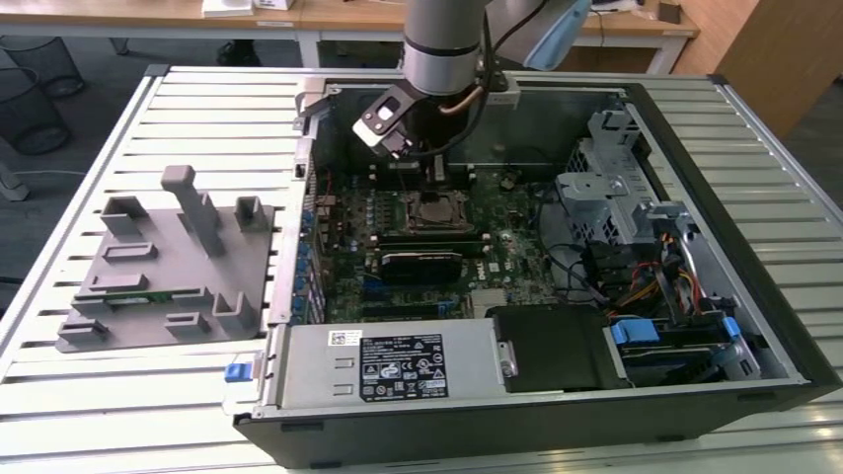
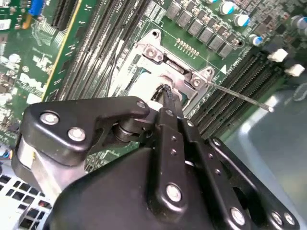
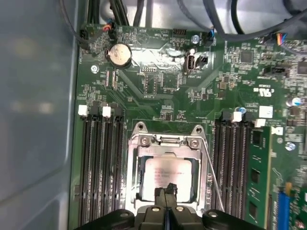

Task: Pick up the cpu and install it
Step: 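Close the cpu cover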

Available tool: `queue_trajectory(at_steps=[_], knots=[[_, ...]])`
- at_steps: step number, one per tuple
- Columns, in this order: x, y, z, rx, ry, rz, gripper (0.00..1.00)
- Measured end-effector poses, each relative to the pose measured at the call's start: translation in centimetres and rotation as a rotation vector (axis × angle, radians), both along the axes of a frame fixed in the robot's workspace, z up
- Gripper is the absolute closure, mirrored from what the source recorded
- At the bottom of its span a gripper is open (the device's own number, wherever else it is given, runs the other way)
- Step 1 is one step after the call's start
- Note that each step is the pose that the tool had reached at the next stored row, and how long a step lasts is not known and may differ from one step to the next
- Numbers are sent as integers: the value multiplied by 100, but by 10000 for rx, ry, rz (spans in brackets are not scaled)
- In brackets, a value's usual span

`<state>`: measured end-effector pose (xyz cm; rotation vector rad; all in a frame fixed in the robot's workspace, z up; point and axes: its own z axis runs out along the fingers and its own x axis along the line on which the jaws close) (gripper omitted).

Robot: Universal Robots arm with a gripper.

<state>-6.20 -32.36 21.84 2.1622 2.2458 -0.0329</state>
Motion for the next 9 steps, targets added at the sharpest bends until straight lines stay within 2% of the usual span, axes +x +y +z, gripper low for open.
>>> queue_trajectory(at_steps=[5, 9], knots=[[3, -19, 15, 6, -1, 1, 89], [63, -20, 14, 5, -1, 1, 89]])
